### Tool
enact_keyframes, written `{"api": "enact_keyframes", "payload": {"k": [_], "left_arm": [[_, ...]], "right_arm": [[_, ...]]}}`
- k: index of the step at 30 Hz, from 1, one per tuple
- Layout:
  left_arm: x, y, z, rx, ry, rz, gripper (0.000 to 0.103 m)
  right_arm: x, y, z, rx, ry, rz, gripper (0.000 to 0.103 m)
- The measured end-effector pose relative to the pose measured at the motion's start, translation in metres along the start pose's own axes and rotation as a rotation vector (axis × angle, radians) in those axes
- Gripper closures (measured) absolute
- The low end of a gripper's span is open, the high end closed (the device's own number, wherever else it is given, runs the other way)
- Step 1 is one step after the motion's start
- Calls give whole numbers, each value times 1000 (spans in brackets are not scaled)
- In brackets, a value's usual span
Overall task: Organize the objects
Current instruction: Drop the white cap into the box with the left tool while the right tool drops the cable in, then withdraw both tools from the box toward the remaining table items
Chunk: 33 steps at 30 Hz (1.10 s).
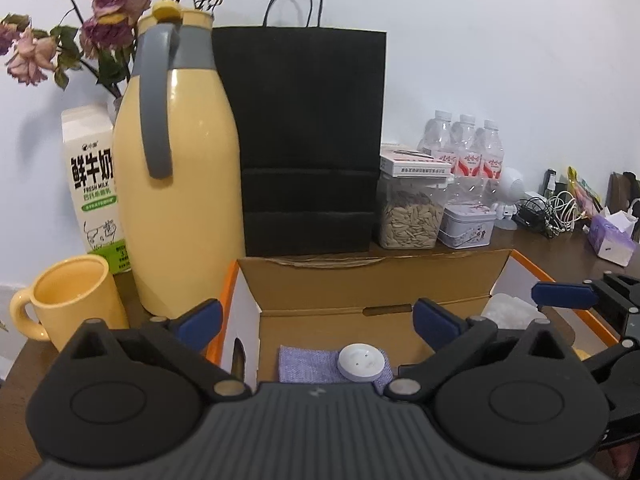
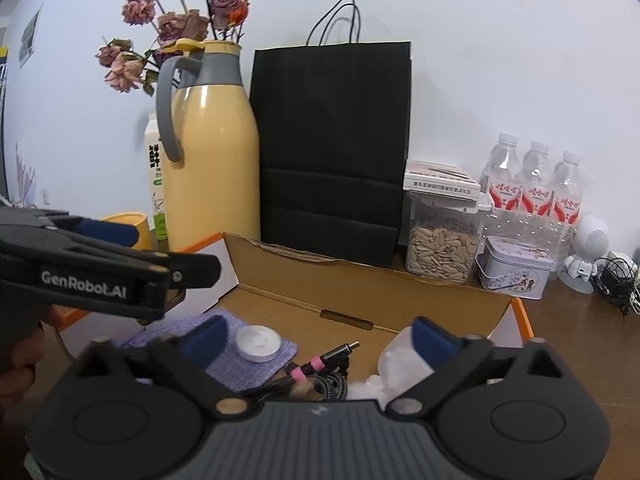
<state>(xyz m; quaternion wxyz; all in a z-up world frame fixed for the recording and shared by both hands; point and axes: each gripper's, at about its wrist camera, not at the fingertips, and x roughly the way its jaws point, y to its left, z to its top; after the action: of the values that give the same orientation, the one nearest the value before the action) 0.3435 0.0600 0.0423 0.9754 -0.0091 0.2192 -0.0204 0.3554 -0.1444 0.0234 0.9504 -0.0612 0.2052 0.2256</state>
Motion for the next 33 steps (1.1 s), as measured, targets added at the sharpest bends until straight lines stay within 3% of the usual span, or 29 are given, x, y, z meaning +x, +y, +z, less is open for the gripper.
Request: {"api": "enact_keyframes", "payload": {"k": [11,20,33], "left_arm": [[-12,-1,2,-8,-11,-1,0],[-57,-2,-1,-7,-46,-13,0],[-133,20,-25,-12,-52,34,0]], "right_arm": [[-12,3,2,-26,-19,-33,0],[-53,11,0,-22,-37,-53,0],[-112,45,-12,-45,-26,-46,0]]}}
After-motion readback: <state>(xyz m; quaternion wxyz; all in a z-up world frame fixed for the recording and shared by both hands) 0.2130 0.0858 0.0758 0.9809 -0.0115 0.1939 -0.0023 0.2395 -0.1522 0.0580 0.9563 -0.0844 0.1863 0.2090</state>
